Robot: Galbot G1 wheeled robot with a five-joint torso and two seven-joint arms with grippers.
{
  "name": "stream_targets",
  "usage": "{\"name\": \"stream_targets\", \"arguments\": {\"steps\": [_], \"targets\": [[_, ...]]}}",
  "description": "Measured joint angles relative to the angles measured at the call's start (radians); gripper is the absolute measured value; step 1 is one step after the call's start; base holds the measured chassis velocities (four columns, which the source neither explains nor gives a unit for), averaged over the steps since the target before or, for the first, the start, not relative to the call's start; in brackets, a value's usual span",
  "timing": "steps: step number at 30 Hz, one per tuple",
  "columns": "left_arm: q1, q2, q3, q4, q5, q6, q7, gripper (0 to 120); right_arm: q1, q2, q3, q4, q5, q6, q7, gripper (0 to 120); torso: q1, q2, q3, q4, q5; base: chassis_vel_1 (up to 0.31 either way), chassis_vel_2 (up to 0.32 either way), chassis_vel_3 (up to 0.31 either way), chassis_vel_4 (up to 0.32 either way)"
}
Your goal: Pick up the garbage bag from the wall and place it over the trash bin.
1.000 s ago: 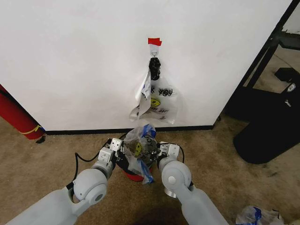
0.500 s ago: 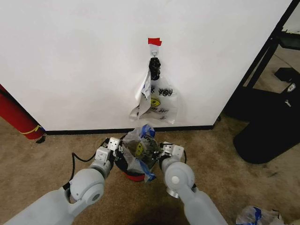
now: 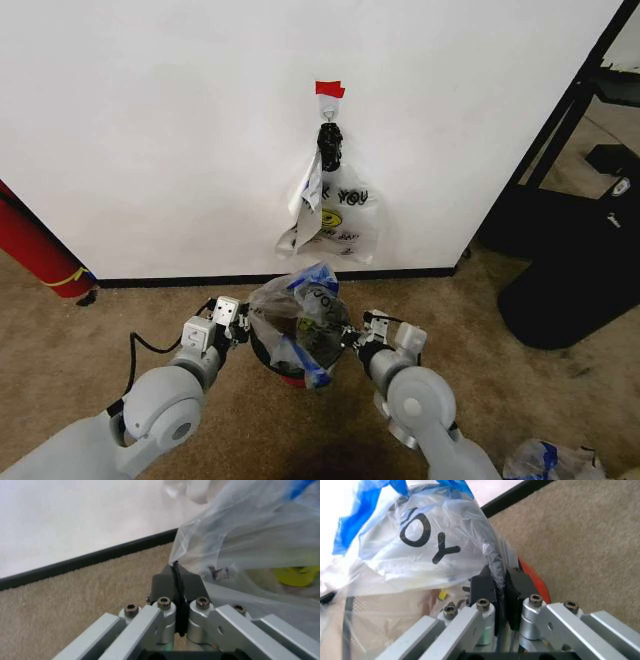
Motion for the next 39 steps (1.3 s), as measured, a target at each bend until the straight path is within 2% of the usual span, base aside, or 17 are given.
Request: {"name": "stream_targets", "arguments": {"steps": [13,22,29,34,39], "targets": [[0.027,0.031,-0.032,-0.016,-0.027,-0.007,-0.006,0,-0.035,-0.017,0.053,0.046,0.042,-0.015,-0.026,1,0.000,0.000,0.000,0.0000,0.0000,0.000,0.000,0.000,0.000],[0.036,0.028,-0.058,0.038,-0.111,0.007,-0.002,0,-0.040,-0.019,0.073,0.053,0.068,-0.018,-0.027,1,0.000,0.000,0.000,0.0000,0.0000,0.000,0.000,0.000,0.000],[0.038,0.018,-0.056,0.065,-0.196,0.011,0.047,0,-0.039,-0.006,0.072,0.058,0.079,-0.017,-0.024,1,0.000,0.000,0.000,0.0000,0.0000,0.000,0.000,0.000,0.000],[0.060,0.003,-0.078,0.049,-0.174,-0.016,0.044,14,-0.040,-0.001,0.072,0.050,0.077,-0.007,-0.020,1,0.000,0.000,0.000,0.0000,-0.0001,0.000,0.000,0.000,0.000],[0.120,0.010,-0.190,-0.048,-0.112,-0.019,0.040,33,-0.028,0.000,0.087,0.033,0.078,-0.001,-0.009,1,0.000,0.000,0.000,0.0001,0.0002,0.000,0.000,0.000,0.000]]}}
